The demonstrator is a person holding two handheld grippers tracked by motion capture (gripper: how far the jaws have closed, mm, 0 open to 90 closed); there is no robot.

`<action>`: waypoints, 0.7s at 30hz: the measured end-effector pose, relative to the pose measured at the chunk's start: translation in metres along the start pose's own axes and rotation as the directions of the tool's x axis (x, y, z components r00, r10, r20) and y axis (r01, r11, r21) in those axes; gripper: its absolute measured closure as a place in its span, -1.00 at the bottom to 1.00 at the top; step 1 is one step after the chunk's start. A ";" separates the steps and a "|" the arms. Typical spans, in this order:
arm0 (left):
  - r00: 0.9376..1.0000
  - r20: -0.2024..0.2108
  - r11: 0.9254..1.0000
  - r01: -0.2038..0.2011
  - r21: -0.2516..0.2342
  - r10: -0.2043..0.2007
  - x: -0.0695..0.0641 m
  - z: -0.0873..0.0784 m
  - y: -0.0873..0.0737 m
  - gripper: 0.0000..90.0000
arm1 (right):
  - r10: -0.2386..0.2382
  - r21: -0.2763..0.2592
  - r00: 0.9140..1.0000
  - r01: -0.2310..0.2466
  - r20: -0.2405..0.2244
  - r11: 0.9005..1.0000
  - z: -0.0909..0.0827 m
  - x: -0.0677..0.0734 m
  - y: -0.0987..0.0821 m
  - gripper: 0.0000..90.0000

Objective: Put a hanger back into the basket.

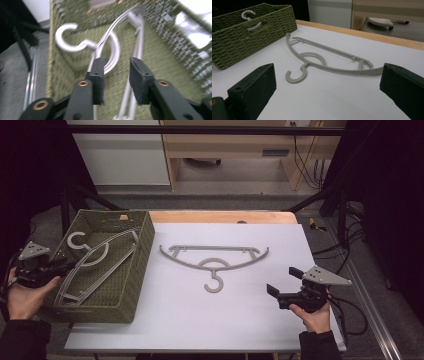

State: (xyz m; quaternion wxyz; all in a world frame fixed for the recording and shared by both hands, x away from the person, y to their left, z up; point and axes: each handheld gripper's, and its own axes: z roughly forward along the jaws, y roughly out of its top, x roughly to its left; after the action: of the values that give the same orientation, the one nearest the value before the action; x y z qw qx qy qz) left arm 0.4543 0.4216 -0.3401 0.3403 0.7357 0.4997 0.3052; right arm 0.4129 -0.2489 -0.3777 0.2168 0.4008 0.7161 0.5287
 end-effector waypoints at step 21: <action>0.972 0.233 0.958 0.037 -0.284 0.032 -0.115 -0.003 0.015 -0.64 | -0.010 0.011 1.000 0.011 -0.006 1.000 0.002 -0.001 -0.001 -0.98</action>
State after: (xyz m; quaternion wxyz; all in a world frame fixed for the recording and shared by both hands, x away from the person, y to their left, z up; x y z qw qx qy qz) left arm 0.4243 0.3095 -0.3386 0.5003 0.7089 0.4074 0.2848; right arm 0.4149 -0.2481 -0.3792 0.2151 0.3967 0.7219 0.5247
